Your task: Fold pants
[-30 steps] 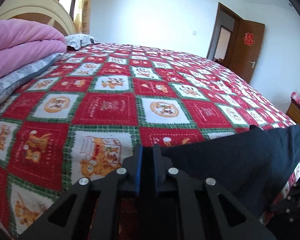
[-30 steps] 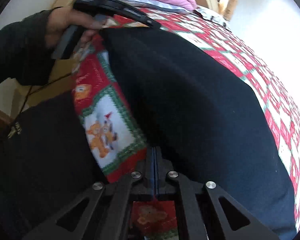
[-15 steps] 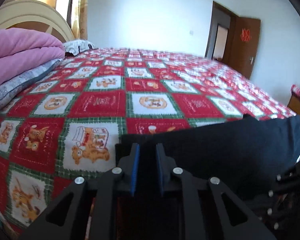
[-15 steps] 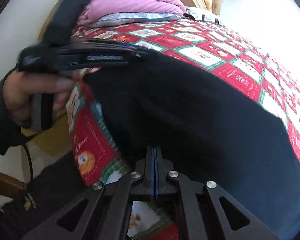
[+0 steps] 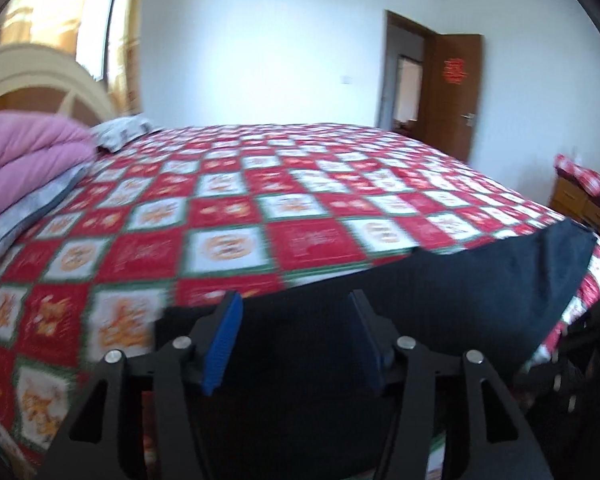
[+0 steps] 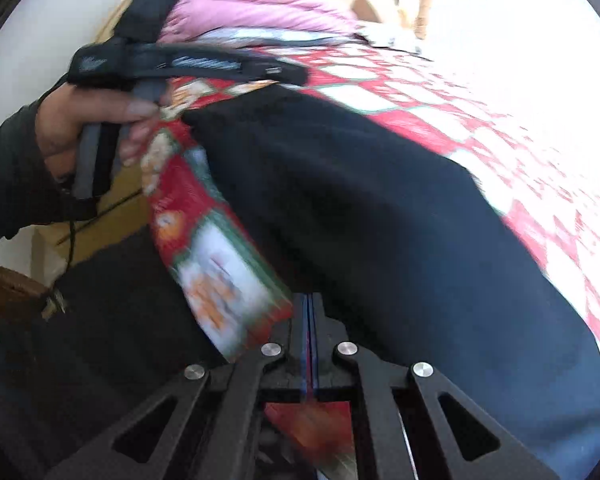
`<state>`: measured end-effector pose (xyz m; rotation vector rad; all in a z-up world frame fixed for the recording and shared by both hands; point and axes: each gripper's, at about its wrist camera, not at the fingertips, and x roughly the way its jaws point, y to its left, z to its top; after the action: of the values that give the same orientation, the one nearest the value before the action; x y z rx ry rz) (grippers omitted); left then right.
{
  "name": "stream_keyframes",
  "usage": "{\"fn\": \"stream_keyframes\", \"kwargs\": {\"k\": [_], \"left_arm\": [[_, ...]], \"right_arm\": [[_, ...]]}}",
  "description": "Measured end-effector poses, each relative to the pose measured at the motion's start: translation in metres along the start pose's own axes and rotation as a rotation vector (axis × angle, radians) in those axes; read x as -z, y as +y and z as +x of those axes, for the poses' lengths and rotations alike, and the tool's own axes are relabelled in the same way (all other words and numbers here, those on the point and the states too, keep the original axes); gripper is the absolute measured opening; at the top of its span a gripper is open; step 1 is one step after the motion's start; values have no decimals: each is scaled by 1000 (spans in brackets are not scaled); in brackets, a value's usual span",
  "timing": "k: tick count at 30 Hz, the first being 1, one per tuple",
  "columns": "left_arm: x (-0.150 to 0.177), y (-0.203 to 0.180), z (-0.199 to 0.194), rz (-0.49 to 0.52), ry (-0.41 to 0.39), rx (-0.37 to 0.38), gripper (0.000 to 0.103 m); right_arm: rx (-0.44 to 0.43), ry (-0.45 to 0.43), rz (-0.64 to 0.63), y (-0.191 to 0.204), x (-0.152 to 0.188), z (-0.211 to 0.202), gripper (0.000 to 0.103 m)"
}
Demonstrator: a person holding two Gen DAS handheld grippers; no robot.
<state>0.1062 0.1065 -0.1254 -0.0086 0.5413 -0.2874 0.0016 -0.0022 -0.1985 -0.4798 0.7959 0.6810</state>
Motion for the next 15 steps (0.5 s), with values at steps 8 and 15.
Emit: {"fn": "stream_keyframes", "kwargs": {"k": [8, 15], "left_arm": [[-5, -82, 27, 68, 54, 171, 65], [-6, -167, 32, 192, 72, 315, 66]], "right_arm": [[178, -16, 326, -112, 74, -81, 6], [296, -110, 735, -206, 139, -157, 46]]}}
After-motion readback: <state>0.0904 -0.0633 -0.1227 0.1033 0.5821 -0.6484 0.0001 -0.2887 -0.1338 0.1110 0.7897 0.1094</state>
